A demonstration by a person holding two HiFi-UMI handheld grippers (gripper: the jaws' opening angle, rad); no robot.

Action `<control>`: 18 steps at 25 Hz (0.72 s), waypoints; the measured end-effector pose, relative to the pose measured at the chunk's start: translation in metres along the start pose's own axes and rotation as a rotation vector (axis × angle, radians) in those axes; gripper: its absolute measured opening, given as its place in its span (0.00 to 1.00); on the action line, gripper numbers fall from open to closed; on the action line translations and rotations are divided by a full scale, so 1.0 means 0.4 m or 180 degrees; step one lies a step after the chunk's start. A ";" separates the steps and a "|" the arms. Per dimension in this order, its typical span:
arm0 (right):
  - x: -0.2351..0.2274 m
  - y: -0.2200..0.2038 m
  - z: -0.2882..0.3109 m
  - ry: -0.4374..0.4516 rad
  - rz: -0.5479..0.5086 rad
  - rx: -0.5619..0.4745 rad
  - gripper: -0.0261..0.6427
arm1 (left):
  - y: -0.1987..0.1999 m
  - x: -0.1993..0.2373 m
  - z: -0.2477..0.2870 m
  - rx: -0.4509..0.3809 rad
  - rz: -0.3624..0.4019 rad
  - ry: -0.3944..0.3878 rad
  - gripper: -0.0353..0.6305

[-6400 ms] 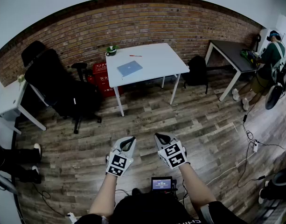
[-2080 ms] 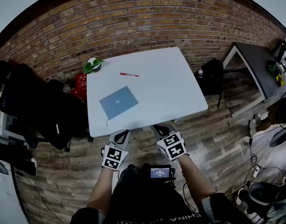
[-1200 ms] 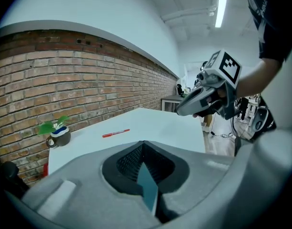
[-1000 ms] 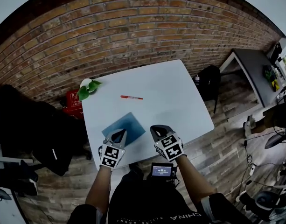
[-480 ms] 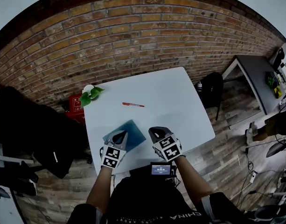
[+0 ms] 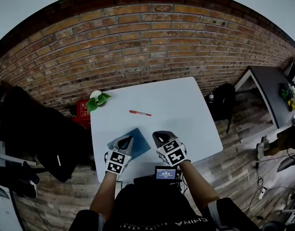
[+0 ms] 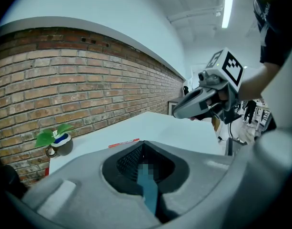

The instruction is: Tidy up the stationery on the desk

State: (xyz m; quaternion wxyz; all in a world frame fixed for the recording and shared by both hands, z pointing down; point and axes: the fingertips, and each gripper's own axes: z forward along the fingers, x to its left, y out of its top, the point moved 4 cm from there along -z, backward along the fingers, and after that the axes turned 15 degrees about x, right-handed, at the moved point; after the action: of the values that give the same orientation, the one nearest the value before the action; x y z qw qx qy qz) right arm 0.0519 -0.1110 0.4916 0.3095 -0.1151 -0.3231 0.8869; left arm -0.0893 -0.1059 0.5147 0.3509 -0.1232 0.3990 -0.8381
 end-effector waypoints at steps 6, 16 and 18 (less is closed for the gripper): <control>-0.004 -0.004 0.009 0.0052 -0.0001 0.0013 0.05 | -0.010 0.002 0.003 0.0041 -0.0013 0.0042 0.06; -0.010 -0.016 0.018 0.0144 -0.0044 0.0043 0.05 | -0.015 0.005 0.000 0.0104 -0.0062 0.0124 0.06; -0.014 -0.021 0.018 0.0185 -0.0060 0.0062 0.05 | -0.016 0.009 -0.001 0.0135 -0.0081 0.0170 0.06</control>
State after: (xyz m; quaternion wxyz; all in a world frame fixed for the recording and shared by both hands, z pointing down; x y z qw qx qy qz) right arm 0.0573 -0.1130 0.5028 0.3282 -0.1347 -0.3064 0.8833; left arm -0.0953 -0.1052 0.5191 0.3319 -0.0984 0.3888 -0.8538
